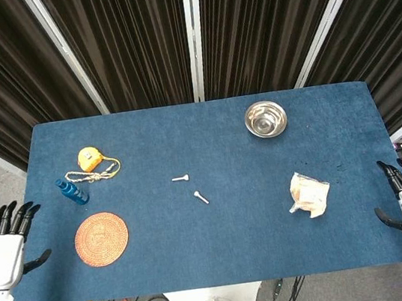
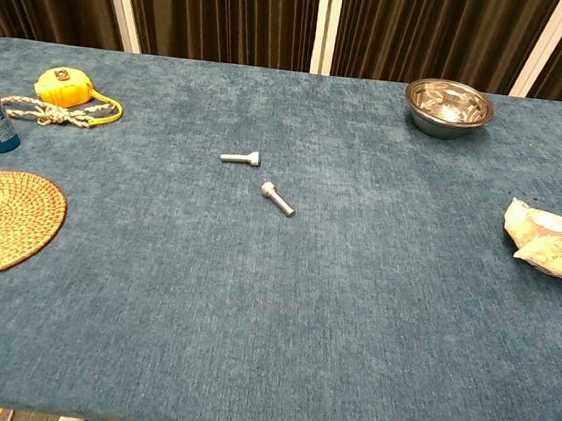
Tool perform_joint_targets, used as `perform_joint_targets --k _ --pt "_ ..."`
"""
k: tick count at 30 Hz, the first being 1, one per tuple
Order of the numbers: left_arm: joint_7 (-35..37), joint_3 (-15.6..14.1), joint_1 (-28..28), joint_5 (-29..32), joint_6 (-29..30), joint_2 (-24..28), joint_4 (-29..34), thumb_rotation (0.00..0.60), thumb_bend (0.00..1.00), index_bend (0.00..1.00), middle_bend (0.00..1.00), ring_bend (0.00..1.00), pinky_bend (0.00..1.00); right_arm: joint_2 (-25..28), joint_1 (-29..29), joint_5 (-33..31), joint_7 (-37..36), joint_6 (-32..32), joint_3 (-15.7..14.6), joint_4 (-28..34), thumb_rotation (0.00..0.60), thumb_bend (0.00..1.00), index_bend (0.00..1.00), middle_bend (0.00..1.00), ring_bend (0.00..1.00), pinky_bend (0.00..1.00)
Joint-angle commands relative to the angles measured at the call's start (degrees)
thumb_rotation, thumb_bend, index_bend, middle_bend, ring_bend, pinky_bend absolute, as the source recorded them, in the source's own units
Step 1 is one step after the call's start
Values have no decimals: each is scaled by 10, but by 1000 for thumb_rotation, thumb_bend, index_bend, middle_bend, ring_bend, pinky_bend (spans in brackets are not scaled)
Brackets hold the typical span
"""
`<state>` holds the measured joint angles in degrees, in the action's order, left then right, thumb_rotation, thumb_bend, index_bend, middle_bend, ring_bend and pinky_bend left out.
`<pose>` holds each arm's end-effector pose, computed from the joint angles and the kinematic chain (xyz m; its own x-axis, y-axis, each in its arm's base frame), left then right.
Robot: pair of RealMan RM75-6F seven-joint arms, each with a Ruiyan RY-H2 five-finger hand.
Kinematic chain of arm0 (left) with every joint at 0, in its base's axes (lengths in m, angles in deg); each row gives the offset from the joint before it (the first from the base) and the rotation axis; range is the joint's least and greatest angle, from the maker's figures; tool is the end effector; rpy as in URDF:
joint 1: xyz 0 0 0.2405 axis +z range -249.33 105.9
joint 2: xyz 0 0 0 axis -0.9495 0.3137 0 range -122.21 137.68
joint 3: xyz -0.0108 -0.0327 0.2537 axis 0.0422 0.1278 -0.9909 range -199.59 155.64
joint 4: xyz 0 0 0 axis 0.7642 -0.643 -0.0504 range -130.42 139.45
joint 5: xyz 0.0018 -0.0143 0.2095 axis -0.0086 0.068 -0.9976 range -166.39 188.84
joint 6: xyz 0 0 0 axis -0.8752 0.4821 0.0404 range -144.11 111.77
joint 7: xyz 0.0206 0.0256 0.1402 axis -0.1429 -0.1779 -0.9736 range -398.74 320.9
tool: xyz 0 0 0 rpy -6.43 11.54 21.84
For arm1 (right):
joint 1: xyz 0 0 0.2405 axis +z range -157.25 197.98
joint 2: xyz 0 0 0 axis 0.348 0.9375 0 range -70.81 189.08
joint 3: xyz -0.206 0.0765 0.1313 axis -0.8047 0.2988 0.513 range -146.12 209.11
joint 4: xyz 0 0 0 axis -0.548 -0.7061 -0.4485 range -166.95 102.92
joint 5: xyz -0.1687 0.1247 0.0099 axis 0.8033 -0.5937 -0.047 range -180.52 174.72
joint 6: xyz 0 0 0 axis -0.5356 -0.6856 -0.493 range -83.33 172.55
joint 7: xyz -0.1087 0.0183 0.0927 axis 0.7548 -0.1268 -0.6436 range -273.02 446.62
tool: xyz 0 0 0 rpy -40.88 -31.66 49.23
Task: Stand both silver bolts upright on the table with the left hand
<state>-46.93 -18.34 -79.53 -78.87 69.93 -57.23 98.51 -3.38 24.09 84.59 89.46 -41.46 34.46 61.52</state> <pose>-0.2824 0.1975 0.1523 0.4817 -0.0621 0.8741 0.8651 -0.1256 -0.4857 -0.3079 -0.1750 0.1671 0.4455 0.0101 0.8952 -0.8950 -0.0184 0.4456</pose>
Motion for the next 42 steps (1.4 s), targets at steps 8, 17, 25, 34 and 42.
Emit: perform_joint_targets --k 8,17,25,34,42 --pt "-4 58 -135 -48 -110 14 62 600 224 285 249 136 243 0 3 12 -2 1 -2 -3 600 148 46 168 0 8" --pt "-114 131 -291 92 -298 -55 53 600 323 359 282 164 255 5 5 11 13 5 -2 11 600 148 46 169 0 8" --pt "-227 145 -399 253 -378 -181 -61 600 393 358 282 164 252 7 6 -1 21 13 0 16 600 148 47 168 0 8" --pt "-311 142 -481 407 -397 -281 -171 600 403 413 269 133 132 14 10 -16 28 23 4 24 600 148 49 169 0 8" --pt "-321 118 -509 442 -395 -338 -233 600 416 432 221 61 52 19 9 -26 27 29 4 26 600 148 53 171 0 8"
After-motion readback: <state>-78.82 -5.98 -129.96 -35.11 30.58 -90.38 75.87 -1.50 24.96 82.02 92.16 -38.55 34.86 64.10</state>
